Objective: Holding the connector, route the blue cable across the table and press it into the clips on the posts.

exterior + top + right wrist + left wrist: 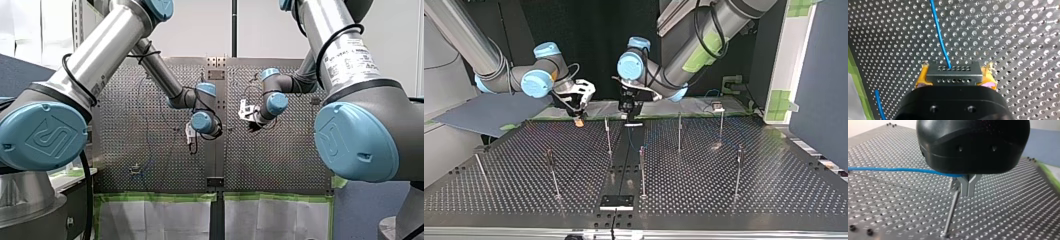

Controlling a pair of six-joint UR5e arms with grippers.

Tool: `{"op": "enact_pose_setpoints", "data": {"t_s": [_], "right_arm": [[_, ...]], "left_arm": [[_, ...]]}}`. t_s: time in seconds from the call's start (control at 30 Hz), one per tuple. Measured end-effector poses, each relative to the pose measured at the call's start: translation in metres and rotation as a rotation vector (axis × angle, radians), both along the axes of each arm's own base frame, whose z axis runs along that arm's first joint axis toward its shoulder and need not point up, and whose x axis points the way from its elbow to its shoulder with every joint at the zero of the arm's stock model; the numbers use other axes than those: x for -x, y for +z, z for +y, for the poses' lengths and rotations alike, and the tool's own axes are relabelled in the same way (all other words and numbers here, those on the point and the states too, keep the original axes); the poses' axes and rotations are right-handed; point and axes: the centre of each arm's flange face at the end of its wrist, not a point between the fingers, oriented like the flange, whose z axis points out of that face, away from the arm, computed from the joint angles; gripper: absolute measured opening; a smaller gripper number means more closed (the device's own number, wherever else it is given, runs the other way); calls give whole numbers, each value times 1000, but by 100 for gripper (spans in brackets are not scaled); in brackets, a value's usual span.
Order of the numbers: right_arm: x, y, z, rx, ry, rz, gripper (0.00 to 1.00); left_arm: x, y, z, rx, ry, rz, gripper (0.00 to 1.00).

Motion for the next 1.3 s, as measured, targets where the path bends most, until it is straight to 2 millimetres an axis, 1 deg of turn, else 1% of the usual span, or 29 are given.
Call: {"op": "enact_pose_setpoints", "data": {"t_s": [0.1,0.2,0.33,0.6,0.7,0.87,1.07,1.17,1.3], "right_arm": [[0,-1,0,-2,0,0,0],[0,-6,-1,-7,-1,3,0],[2,-16,-5,-12,-4,4,0],[5,-18,-12,-10,6,-13,0],[7,-18,-15,-7,8,-23,0],[11,-16,-21,-1,2,-31,0],[18,-15,-30,11,-12,-38,0],[23,-14,-36,17,-22,-41,0],[30,-10,-45,27,-37,-45,0]], "left_arm": [[6,-2,-4,-7,-2,4,0],[7,-1,-6,4,-2,-6,0],[4,0,-6,20,-3,-21,0],[-4,3,-4,36,-5,-35,0],[-9,0,-3,34,-2,-30,0],[-16,-12,-8,14,8,-5,0],[-31,-26,-9,21,28,23,0],[-41,-23,-9,24,37,20,0],[-54,-13,-8,23,48,10,0]]}}
